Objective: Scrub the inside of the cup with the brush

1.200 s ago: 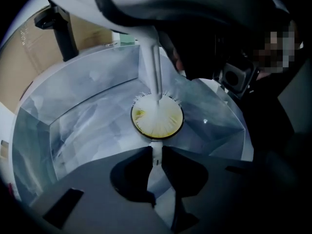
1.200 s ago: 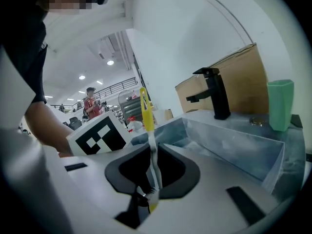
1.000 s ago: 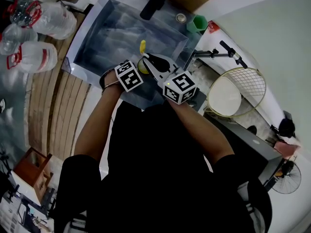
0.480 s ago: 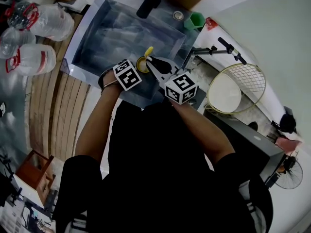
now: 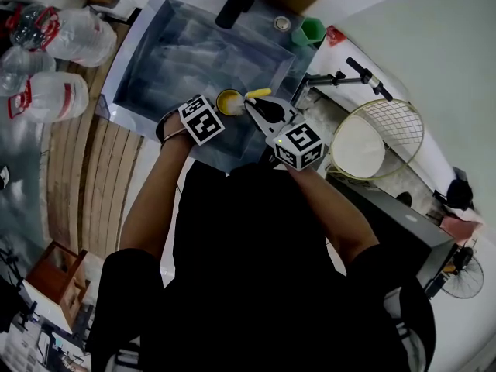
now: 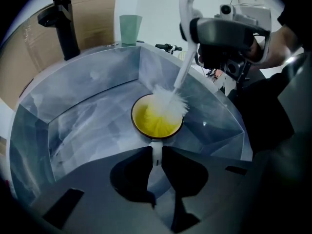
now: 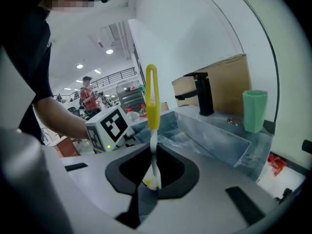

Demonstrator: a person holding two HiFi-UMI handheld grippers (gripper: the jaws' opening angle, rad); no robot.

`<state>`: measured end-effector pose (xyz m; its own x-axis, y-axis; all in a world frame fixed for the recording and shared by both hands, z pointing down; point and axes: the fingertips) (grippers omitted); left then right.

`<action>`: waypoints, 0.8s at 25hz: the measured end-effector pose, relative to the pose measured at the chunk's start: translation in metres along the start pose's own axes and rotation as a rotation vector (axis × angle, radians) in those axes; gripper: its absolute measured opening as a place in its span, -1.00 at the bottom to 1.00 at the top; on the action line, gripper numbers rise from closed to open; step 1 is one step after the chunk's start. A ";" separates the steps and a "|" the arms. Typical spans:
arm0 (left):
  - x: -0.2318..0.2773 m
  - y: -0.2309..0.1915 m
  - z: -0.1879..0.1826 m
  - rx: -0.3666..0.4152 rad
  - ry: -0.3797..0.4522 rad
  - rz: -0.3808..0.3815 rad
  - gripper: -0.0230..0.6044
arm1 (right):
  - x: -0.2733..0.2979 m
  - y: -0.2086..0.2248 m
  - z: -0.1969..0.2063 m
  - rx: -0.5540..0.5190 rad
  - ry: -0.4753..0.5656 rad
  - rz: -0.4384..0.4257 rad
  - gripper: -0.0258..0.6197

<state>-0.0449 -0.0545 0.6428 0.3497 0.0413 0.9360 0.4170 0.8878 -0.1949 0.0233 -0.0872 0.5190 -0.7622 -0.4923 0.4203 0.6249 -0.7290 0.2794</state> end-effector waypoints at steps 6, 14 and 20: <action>0.000 0.001 0.000 0.005 -0.001 -0.007 -0.70 | 0.005 0.007 -0.017 -0.048 -0.011 0.006 -0.77; 0.001 0.001 -0.001 0.016 -0.004 -0.017 -0.70 | 0.010 0.012 -0.018 -0.065 -0.002 0.027 -0.77; 0.001 0.003 -0.002 0.020 -0.017 -0.020 -0.70 | 0.026 0.011 -0.021 -0.056 0.006 0.004 -0.77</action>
<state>-0.0421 -0.0529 0.6430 0.3274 0.0309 0.9444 0.4068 0.8975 -0.1704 0.0065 -0.1178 0.5146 -0.7610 -0.4976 0.4163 0.6174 -0.7526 0.2289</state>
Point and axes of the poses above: the fingertips, and each gripper's own axes: x forward along the fingers, y to its right, z out of its underside, and after that the axes turned 1 degree about -x, right-handed
